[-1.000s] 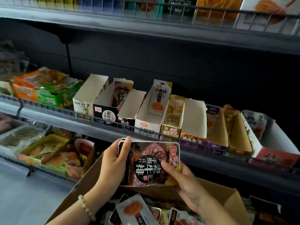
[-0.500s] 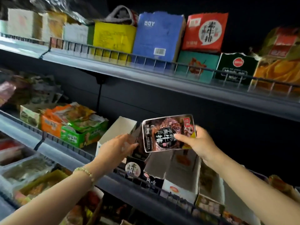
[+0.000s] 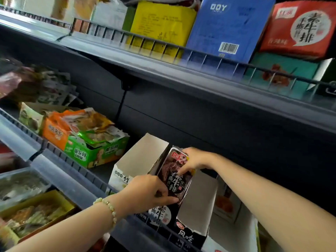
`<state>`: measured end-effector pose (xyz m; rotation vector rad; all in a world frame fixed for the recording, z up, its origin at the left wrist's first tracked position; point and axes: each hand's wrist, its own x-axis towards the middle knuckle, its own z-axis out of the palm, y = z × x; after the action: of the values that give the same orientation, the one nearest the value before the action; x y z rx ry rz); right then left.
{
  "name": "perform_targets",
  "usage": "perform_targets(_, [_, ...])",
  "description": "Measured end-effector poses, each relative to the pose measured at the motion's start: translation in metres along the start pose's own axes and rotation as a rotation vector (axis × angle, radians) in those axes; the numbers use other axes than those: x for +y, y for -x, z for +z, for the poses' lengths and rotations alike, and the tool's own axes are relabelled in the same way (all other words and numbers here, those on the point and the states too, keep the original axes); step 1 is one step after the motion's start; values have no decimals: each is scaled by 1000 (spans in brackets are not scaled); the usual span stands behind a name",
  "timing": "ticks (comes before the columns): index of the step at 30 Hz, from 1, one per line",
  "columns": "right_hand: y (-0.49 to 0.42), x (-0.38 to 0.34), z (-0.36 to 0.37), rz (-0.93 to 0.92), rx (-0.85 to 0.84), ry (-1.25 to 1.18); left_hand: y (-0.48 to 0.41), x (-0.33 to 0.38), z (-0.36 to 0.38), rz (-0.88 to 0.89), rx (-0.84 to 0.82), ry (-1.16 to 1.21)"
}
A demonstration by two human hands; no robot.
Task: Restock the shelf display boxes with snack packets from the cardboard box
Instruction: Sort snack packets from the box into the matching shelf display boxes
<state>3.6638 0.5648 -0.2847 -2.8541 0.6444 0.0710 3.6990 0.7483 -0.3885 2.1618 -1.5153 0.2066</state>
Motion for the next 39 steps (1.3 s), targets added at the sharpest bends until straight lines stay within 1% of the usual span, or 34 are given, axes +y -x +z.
perform_targets(2, [-8, 1, 8, -27, -17, 86, -1, -2, -1, -5, -10, -2])
perform_targets(3, [-11, 2, 12, -43, 12, 98, -1, -3, -2, -7, -7, -7])
perform_targets(10, [-16, 24, 19, -132, 268, 13, -4, -6, 0, 23, 3, 9])
perform_targets(17, [-12, 31, 31, -204, 392, 55, -5, -5, 1, -5, -8, 52])
perform_targets(20, [-9, 33, 33, -213, 439, 19, -2, -4, 3, 5, -7, 93])
perform_targets(24, [10, 37, 28, -207, 420, -21, 2, 2, 4, 4, 12, 147])
perform_targets(28, [57, 39, 19, -263, 332, -3, 10, 12, 5, -43, 109, 138])
perform_targets(31, [109, 49, 14, -273, 279, 17, 27, 21, -2, -81, 211, 46])
perform_targets(33, [145, 58, 16, -258, 261, 13, 43, 29, -8, -103, 246, 8])
perform_targets(35, [182, 67, 24, -254, 231, 8, 62, 45, -12, -116, 222, 39])
perform_targets(39, [262, 86, 57, -233, 142, -43, 113, 94, -6, -117, 53, 63])
